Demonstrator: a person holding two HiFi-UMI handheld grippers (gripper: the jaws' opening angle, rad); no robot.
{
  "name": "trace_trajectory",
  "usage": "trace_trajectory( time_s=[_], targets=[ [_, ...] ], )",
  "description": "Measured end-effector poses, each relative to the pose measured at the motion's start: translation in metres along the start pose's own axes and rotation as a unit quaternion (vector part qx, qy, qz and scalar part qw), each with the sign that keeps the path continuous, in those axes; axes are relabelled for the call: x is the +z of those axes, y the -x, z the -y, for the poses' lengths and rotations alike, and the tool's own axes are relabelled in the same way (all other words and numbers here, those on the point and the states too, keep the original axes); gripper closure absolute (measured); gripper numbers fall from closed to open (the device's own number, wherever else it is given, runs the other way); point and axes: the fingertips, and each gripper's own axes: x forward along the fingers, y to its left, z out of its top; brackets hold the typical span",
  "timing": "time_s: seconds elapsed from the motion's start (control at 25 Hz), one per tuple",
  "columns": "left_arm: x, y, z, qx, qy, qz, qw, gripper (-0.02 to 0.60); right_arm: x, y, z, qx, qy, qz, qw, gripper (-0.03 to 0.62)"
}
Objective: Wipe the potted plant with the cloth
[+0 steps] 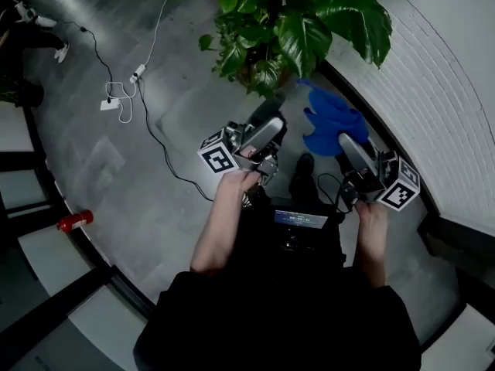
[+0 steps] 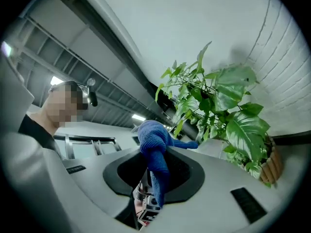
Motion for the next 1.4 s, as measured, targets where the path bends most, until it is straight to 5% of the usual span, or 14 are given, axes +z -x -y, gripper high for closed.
trace_trajectory(
  time_s=[0.16, 0.56, 0.88, 1.4],
  targets=[
    [-0.001, 0.017, 0.021, -0.003, 0.005, 0.004, 1.0000, 0.164, -0.018, 0.003, -0.021, -0.022, 0.008, -0.008, 1.000, 0.499],
    [-0.019, 0.008, 0.056, 0.005, -0.045, -0.022, 0.9987, 0.164, -0.016, 0.012, -0.058, 0.024, 0.037, -0.011, 0.999, 0.500],
    [-0.087, -0.016, 0.078, 0.029, -0.045, -0.065, 0.9964, 0.166, -0.001, 0.089, -0.063, 0.021, 0.022, 0.015, 0.999, 0.501],
    [-0.139, -0.029, 0.077, 0.053, -0.045, -0.079, 0.9945, 0.166, 0.001, 0.143, -0.058, 0.028, 0.008, 0.018, 0.999, 0.500]
  ],
)
